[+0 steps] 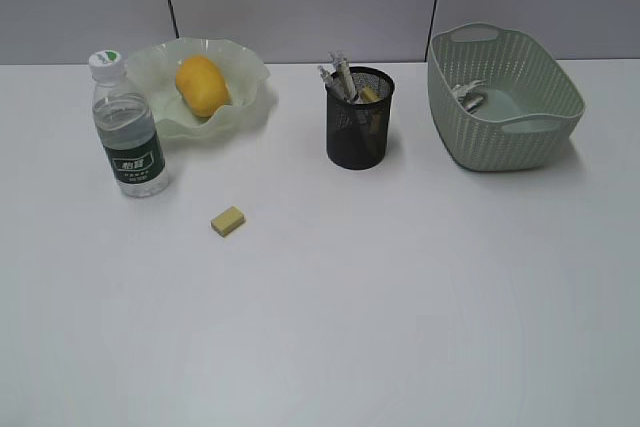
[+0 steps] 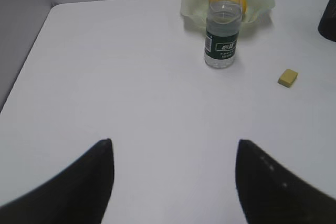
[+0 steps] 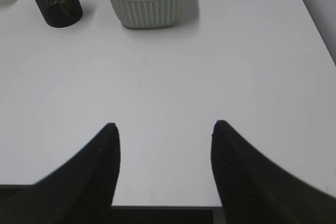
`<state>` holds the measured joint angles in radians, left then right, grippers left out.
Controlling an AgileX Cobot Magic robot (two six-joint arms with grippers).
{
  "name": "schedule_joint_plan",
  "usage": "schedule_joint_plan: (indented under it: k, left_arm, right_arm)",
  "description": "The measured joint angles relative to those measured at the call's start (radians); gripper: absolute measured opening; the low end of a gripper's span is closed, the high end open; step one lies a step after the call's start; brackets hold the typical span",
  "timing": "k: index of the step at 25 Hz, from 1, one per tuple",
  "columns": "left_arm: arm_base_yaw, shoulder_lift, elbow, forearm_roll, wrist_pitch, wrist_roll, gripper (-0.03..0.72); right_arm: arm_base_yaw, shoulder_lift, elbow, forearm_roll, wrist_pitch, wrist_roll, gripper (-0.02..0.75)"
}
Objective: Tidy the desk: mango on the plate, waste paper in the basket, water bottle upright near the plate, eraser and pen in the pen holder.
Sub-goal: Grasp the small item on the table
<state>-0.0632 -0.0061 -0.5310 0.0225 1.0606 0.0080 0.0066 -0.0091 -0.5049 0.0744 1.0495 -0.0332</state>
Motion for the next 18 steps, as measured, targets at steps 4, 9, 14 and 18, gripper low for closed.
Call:
schedule_joint_plan:
  k: [4,9,14,18]
  left_arm:
    - [0.0,0.0,0.0,-0.001,0.0,0.0,0.547]
    - [0.0,0.0,0.0,-0.002,0.0,0.0,0.547]
    - [0.0,0.0,0.0,-0.002,0.0,0.0,0.547]
    - [0.0,0.0,0.0,-0.014,0.0,0.0,0.547]
  right_arm:
    - [0.0,0.0,0.0,0.001,-0.001,0.0,0.447]
    - [0.0,0.0,0.0,0.002,-0.001,0.0,0.447]
    - [0.0,0.0,0.0,0.003,-0.002,0.0,0.447]
    - [0.0,0.0,0.0,0.004,-0.003,0.0,0.447]
